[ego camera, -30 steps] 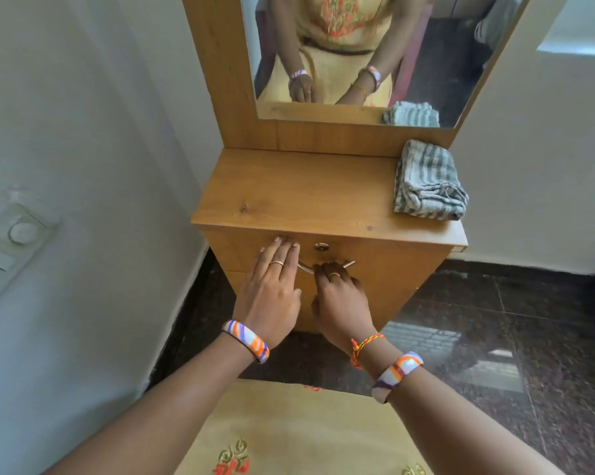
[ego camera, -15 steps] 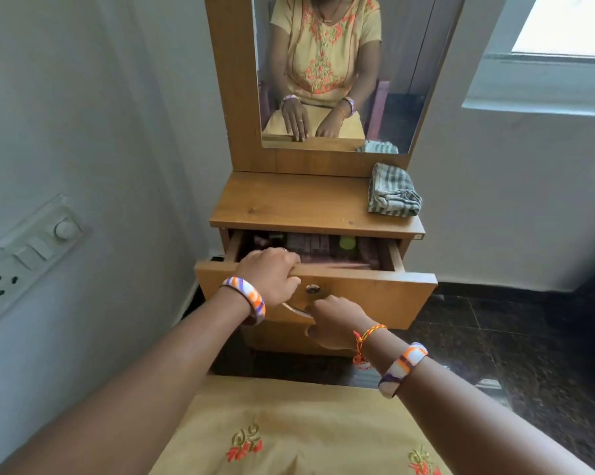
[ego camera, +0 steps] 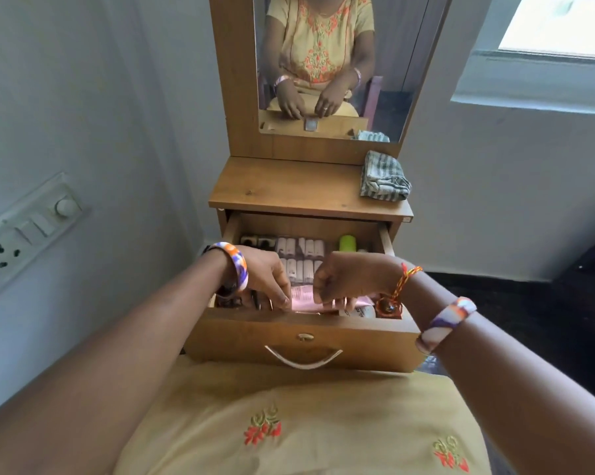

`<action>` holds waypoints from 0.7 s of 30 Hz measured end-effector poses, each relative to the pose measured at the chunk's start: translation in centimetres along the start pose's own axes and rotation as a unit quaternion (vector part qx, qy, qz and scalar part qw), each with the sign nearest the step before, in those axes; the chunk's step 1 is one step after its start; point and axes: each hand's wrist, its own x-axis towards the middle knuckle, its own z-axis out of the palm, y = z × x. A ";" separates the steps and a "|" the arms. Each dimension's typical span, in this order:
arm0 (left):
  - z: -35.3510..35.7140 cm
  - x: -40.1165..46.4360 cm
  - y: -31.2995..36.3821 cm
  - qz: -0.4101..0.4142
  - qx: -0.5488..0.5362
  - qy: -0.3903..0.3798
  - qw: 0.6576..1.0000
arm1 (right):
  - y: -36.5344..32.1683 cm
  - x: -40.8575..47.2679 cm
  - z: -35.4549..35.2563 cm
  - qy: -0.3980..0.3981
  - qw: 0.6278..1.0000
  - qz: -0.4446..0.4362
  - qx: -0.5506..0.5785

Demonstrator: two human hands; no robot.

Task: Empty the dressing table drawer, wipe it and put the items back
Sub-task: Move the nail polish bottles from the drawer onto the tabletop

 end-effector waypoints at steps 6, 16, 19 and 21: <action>0.2 0.6 -0.4 -0.010 -0.025 -0.097 0.995 | 0.2 1.0 0.6 -0.132 0.991 0.020 0.030; -5.7 2.7 -3.2 -0.040 -0.004 0.259 0.965 | -0.1 8.1 -2.0 0.159 0.981 -0.096 -0.056; -5.4 4.2 -3.1 -0.090 0.140 0.264 0.950 | -0.3 11.2 -1.2 0.210 0.966 -0.124 -0.083; -4.6 5.3 -3.1 -0.114 0.185 0.254 0.942 | -0.5 12.7 -0.7 0.208 0.962 -0.138 -0.108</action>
